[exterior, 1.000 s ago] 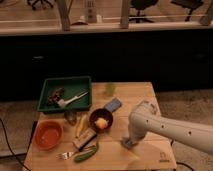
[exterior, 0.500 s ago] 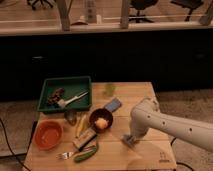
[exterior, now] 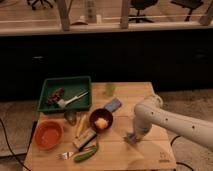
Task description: Wipe table surface with towel
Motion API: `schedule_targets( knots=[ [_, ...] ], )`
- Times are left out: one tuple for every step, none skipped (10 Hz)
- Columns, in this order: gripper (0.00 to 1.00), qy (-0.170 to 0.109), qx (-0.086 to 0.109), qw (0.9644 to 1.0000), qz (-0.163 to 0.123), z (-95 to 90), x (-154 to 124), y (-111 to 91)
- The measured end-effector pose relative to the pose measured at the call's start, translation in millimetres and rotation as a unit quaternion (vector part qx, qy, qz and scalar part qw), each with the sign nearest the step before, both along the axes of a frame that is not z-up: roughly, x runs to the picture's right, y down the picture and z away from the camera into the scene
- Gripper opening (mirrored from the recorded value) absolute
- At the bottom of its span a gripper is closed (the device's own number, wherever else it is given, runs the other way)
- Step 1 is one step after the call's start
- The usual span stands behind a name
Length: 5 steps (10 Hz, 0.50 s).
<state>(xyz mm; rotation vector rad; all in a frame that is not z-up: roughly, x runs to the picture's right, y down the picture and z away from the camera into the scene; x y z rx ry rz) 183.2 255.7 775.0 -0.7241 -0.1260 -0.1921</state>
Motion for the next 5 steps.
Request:
schedule_targets(
  knots=[
    [0.02, -0.007, -0.001, 1.0, -0.006, -0.8, 0, 3],
    [0.02, -0.015, -0.001, 0.9998, -0.012, -1.8, -6, 5],
    [0.02, -0.025, -0.002, 0.9995, -0.02, -2.8, -15, 8],
    [0.02, -0.048, -0.004, 0.9981, -0.038, -6.0, -36, 13],
    [0.02, -0.064, -0.008, 0.9965, -0.053, -9.6, -49, 20]
  ],
)
